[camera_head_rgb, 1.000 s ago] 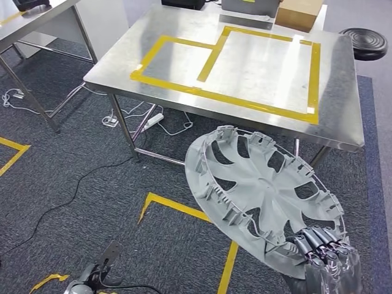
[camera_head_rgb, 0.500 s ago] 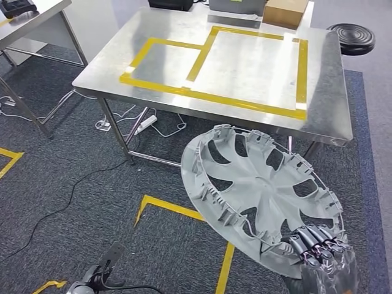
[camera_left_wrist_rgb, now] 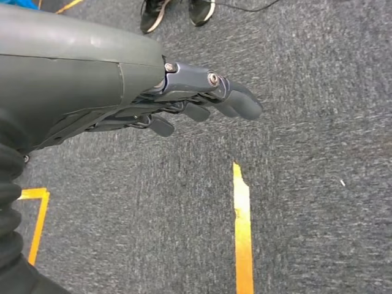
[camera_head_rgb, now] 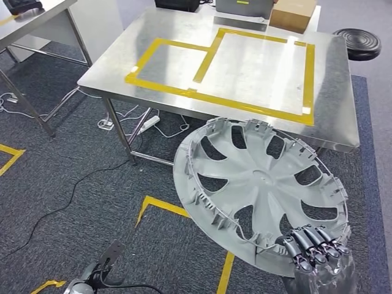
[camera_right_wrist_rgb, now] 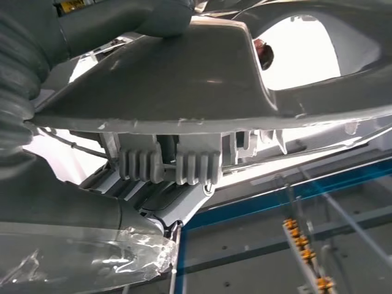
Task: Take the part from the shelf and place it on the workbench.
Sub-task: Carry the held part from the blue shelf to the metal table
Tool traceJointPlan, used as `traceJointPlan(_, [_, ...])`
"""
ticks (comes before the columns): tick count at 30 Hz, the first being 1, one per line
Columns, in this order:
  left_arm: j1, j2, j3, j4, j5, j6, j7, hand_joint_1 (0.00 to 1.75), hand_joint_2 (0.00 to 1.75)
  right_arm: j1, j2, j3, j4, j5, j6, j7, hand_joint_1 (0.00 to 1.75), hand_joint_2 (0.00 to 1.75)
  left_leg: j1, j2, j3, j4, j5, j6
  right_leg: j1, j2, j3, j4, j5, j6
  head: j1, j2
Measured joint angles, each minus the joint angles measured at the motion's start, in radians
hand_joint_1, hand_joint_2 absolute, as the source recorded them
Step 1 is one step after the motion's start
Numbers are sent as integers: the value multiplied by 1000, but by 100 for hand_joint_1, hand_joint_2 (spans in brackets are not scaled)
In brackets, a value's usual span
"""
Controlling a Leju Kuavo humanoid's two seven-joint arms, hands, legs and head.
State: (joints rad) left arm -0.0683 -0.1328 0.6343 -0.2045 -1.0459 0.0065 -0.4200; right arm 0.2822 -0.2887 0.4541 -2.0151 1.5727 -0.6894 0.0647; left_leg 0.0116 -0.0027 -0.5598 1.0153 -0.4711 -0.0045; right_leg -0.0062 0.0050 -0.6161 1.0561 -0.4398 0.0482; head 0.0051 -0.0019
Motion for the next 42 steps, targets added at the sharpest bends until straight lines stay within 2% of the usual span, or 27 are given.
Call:
traceJointPlan(3, [-1,0,0,0,-1,0,0,0,175,-2,1,1,-2,0,0,5,175,175,1,1,0,-3,0,-16,3,4,6,-15,-3,-15,-3,0])
traceJointPlan(5, [-2,0,-1,0,-1,0,0,0,175,-3,1,1,-2,0,0,6,175,175,2,1,-14,29,-23,-27,0,4,10,-20,-2,-30,-5,0])
traceJointPlan(6, [-3,-1,-2,0,-1,0,0,0,175,-3,1,1,-3,0,0,6,175,175,2,1,-36,75,-49,-31,-2,4,12,-23,-3,-36,-8,0])
traceJointPlan(8, [-1,-2,-2,0,-1,0,0,0,175,-4,2,1,-3,0,0,6,175,175,1,1,-106,211,-108,-35,-2,4,13,-23,-5,-42,-12,0])
traceJointPlan(9, [0,-2,-2,0,-1,0,0,0,175,-5,2,1,-3,0,0,6,175,175,1,1,-135,263,-121,-35,-2,4,13,-23,-6,-44,-12,0])
traceJointPlan(10, [1,-1,-2,0,-1,0,0,0,175,-5,2,1,-3,0,0,6,175,175,1,1,-150,283,-114,-35,-2,6,14,-23,-7,-44,-12,0])
traceJointPlan(11, [1,-1,-2,0,-1,1,0,0,175,-5,3,1,-3,-3,0,6,175,175,1,1,-146,264,-87,-33,-2,7,16,-22,-8,-44,-12,0])
traceJointPlan(13, [0,0,-2,0,-1,1,0,0,175,-6,4,1,-3,-26,0,1,175,175,1,1,-96,143,-9,-28,-3,10,22,-22,-11,-40,-12,0])
traceJointPlan(15, [-1,1,-2,0,-1,1,0,0,175,-11,8,1,-2,-66,0,-27,175,175,1,1,-49,32,28,-23,2,13,22,-18,-16,-31,-11,0])
traceJointPlan(16, [-1,1,-2,0,-1,1,0,0,175,-14,11,1,0,-85,0,-49,175,175,0,1,-40,9,29,-19,4,14,20,-18,-17,-25,-11,0])
traceJointPlan(18, [-1,0,-2,0,-1,1,0,0,175,-19,20,1,4,-112,0,-88,175,175,0,1,-39,2,26,-9,4,15,19,-22,-17,-14,-11,0])
traceJointPlan(20, [-1,1,-2,0,-1,2,1,0,175,-21,25,3,10,-138,0,-107,175,175,3,1,-35,-2,26,3,3,11,9,0,-33,-4,-8,0])
traceJointPlan(21, [-2,2,-2,0,-1,2,1,0,175,-22,26,4,14,-151,0,-111,175,175,5,1,-32,-3,26,9,2,8,-11,41,-55,0,-5,0])
traceJointPlan(23, [-2,3,-2,0,-1,3,2,0,175,-23,27,7,23,-174,0,-112,175,175,4,1,-29,-3,23,15,1,5,-77,171,-112,7,0,0])
traceJointPlan(24, [-1,3,-2,0,-1,3,2,0,175,-23,27,7,28,-181,0,-111,175,175,3,1,-27,-3,21,16,0,4,-109,230,-130,9,0,0])
traceJointPlan(25, [0,3,-2,0,-1,3,2,0,175,-22,27,8,32,-187,0,-110,175,175,3,1,-25,-2,19,17,0,4,-128,259,-131,10,0,0])
traceJointPlan(26, [0,3,-2,0,-1,3,2,0,175,-22,27,7,35,-192,0,-110,175,175,3,0,-22,-2,16,17,0,4,-127,249,-111,10,0,0])
traceJointPlan(27, [0,3,-2,0,-1,3,1,0,175,-22,27,6,37,-196,0,-113,175,175,3,0,-17,-2,13,15,-1,4,-107,200,-76,9,0,0])
traceJointPlan(28, [0,2,-2,0,-1,3,1,0,175,-22,28,5,37,-200,0,-117,175,175,3,-1,-11,-2,9,12,-1,2,-74,130,-37,7,1,0])
traceJointPlan(30, [0,2,-2,0,-1,3,0,0,175,-24,33,0,38,-201,0,-126,175,175,0,-3,-5,-1,2,3,1,1,-15,15,2,3,0,0])
traceJointPlan(32, [0,3,-2,0,-1,3,0,0,175,-26,39,-4,39,-202,0,-130,175,175,-1,-4,-5,-2,1,-7,5,4,2,-12,-2,-6,-4,0])
traceJointPlan(35, [-2,3,-2,0,-2,3,0,0,175,-27,45,-13,39,-201,0,-131,175,175,2,-3,-9,12,-11,-25,4,5,6,-21,-2,-28,-9,0])
traceJointPlan(37, [-2,2,-2,0,-2,3,0,0,175,-29,49,-17,39,-201,0,-131,175,175,2,-3,-51,99,-57,-33,0,3,12,-26,-3,-40,-14,0])
traceJointPlan(39, [0,2,-2,0,-2,3,0,0,175,-32,52,-20,40,-201,0,-131,175,175,2,-3,-123,230,-109,-37,0,4,14,-26,-7,-46,-17,0])
traceJointPlan(40, [1,2,-2,0,-2,3,0,0,175,-32,53,-21,40,-201,0,-131,175,175,3,-3,-150,271,-114,-38,0,5,16,-26,-9,-47,-17,0])
traceJointPlan(41, [2,2,-2,0,-2,3,0,0,175,-33,54,-22,41,-201,0,-131,175,175,3,-3,-159,276,-97,-37,0,7,19,-26,-11,-47,-17,0])
traceJointPlan(42, [2,3,-2,0,-2,3,0,0,175,-33,55,-22,42,-201,0,-131,175,175,3,-3,-149,241,-62,-35,0,8,24,-26,-14,-46,-18,0])
